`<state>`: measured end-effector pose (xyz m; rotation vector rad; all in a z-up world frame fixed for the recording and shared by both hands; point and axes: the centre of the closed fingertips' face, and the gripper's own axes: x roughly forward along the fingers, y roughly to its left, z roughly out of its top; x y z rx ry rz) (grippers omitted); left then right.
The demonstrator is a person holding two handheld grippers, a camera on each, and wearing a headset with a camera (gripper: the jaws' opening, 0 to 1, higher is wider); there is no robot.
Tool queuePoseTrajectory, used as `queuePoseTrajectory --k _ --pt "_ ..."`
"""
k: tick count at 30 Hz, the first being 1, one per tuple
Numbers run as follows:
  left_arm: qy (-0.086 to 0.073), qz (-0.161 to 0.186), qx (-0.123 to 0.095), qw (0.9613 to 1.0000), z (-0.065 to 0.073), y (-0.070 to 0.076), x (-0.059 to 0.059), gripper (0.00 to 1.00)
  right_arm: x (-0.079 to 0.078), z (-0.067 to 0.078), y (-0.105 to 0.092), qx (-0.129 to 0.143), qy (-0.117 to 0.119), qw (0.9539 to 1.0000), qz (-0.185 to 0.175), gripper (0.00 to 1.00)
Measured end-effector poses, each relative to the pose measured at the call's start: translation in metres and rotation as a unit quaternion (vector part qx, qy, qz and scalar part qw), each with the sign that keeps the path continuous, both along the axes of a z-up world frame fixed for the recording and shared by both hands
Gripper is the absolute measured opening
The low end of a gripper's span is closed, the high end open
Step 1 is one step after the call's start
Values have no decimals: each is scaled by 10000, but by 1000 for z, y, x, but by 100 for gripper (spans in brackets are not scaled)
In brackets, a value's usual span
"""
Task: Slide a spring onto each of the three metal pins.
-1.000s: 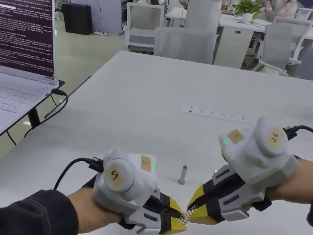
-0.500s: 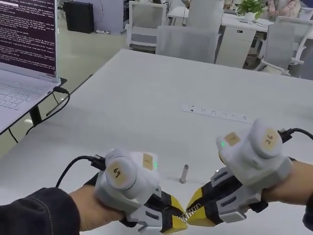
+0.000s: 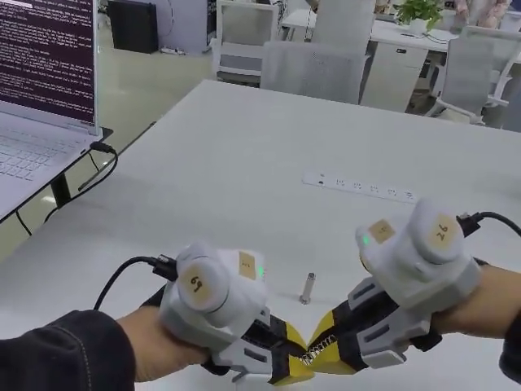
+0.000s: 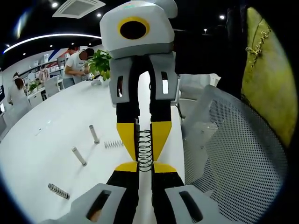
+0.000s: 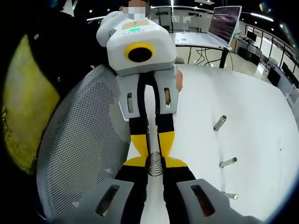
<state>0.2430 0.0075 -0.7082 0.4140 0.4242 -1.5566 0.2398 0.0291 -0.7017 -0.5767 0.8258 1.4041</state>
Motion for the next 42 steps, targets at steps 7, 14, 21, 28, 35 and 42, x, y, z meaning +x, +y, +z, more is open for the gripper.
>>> queuePoseTrajectory --k 7,14,21,28,35,42 --pt "-31 42 -52 10000 0 -1 2 2 2 0 -1 -138 -19 9999 -5 8" --pt "-40 85 -103 9999 1 -2 3 2 3 1 -2 -271 -20 9996 58 8" --pt "-35 116 -98 9999 1 -2 3 3 3 2 -2 -321 -28 9994 88 8" --pt "-18 150 -107 9998 2 -2 4 6 4 2 -4 -378 -31 9992 101 8" --pt "-11 234 -98 9997 2 1 7 9 6 1 -8 -421 -67 9991 59 8" --pt "26 365 -180 9992 4 6 11 11 9 3 -11 -410 -98 9991 8 8"
